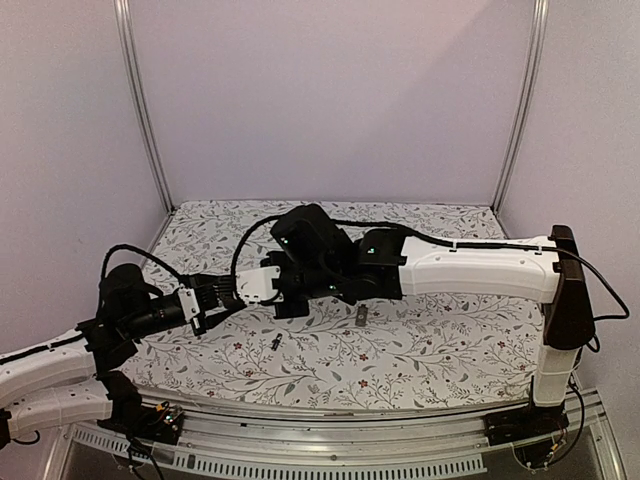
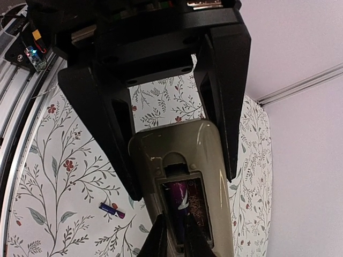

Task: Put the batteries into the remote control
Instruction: Adjust the battery in the battery compartment.

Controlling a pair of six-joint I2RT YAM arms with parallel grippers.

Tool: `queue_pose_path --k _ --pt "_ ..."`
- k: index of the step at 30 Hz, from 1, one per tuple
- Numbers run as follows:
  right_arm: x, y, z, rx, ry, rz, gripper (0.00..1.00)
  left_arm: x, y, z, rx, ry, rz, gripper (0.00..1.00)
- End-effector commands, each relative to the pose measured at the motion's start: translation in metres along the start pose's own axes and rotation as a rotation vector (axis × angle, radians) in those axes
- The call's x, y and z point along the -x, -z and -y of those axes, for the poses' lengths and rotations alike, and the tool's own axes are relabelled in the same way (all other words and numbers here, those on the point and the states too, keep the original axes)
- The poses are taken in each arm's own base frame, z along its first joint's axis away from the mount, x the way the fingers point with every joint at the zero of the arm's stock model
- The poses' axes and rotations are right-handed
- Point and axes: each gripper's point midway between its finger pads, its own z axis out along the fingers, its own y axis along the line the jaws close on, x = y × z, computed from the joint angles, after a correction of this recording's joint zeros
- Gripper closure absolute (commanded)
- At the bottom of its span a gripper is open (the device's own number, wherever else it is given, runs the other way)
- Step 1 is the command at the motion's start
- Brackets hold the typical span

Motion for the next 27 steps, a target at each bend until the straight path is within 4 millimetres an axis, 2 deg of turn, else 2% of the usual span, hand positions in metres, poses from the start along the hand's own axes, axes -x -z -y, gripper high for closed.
queue_pose_path --k 1,2,6,8,14,19,27 --pt "-0.022 -0.009 -0.019 0.046 0.005 -0.082 0.88 0.04 0.003 -0.011 0.016 -0.07 0.145 1.0" --pt "-0.02 -0.008 -0.017 0.043 -0.001 -0.077 0.85 0.039 0.003 -0.01 0.013 -0.071 0.143 1.0" --pt "-0.016 -0.007 -0.008 0.008 -0.016 -0.07 0.62 0.034 0.003 -0.001 -0.008 -0.097 0.138 1.0" --pt "-0.012 -0.005 -0.003 -0.01 -0.021 -0.059 0.6 0.032 0.004 0.003 -0.02 -0.11 0.139 1.0" --pt "-0.003 -0.004 0.0 -0.018 -0.033 -0.017 0.66 0.035 0.005 0.011 -0.051 -0.145 0.161 1.0" --pt "0.001 -0.005 0.002 -0.012 -0.079 0.001 0.71 0.032 0.004 0.011 -0.041 -0.149 0.145 1.0" --pt "0.011 0.008 0.013 -0.013 -0.141 0.052 0.75 0.028 0.003 0.014 -0.049 -0.162 0.13 1.0"
